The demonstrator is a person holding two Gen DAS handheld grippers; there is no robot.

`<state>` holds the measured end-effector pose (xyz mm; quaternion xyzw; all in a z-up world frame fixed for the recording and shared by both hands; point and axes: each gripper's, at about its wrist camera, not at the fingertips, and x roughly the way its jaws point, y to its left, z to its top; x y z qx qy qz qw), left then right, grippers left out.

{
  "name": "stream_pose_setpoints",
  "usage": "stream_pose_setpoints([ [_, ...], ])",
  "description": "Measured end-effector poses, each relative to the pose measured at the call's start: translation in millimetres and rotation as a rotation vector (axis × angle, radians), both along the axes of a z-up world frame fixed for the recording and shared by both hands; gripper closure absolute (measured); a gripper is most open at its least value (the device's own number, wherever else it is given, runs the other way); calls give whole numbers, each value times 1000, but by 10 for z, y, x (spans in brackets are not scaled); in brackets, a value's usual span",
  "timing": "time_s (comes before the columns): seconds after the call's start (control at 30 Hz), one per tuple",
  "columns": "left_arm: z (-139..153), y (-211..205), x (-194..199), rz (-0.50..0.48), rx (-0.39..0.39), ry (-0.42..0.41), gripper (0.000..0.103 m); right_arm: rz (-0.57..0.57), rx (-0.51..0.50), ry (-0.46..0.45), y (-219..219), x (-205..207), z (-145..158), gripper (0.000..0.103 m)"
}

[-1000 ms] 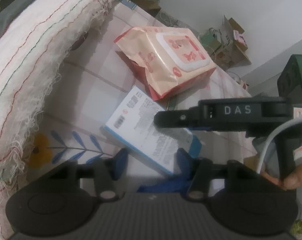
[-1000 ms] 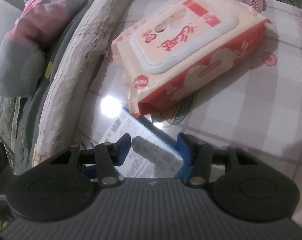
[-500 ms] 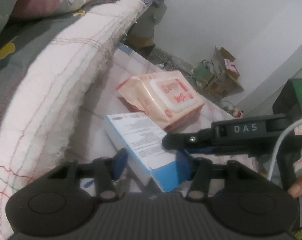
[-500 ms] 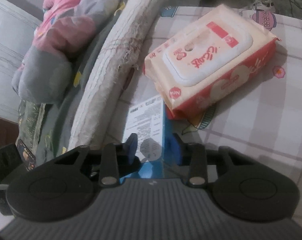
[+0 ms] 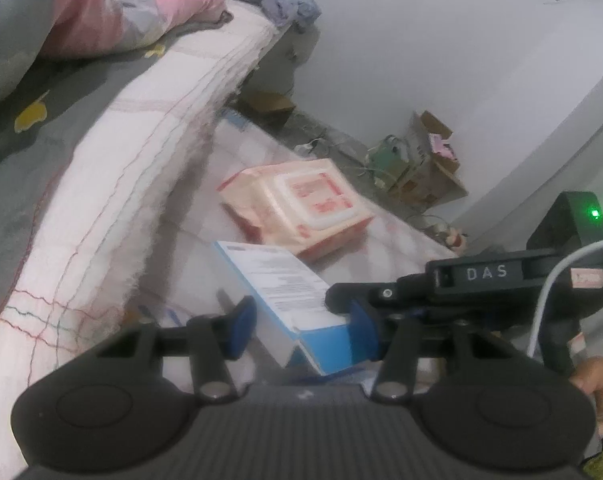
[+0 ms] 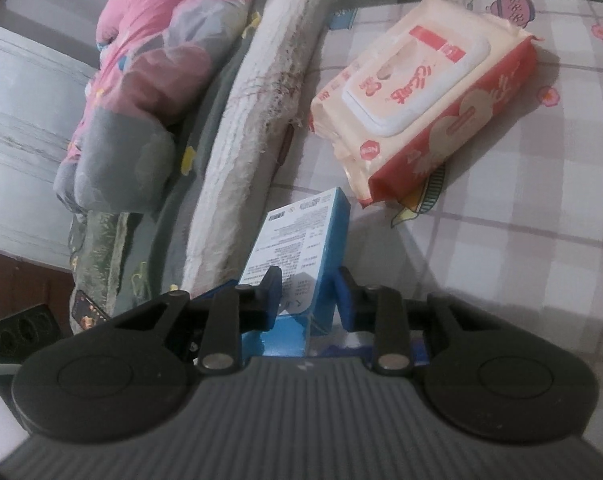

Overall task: Organize soft objects
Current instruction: 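Carry the blue-and-white box with the right tool into the cardboard box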

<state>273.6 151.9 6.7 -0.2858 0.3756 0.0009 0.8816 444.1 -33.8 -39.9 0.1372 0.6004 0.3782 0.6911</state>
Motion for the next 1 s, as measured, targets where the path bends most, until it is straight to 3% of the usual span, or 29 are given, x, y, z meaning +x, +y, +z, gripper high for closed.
stream_pose_setpoints([
  [0.23, 461, -447, -150, -67, 18, -88, 51, -62, 56, -65, -567, -290, 450, 76],
  [0.43, 884, -1218, -167, -199, 44, -178, 51, -173, 90, -143, -1454, -618, 949, 75],
  [0.57, 1015, -1835, -101, -298, 48, -203, 51, -269, 88, -205, -2209, -819, 1221, 75],
  [0.8, 875, -2966, 216, -458, 40, -171, 51, -458, 65, -255, -3496, -1028, 1268, 75],
  [1.0, 482, -3732, 602, -560, 33, -97, 51, -560, -31, -283, -4222, -1004, 1009, 75],
])
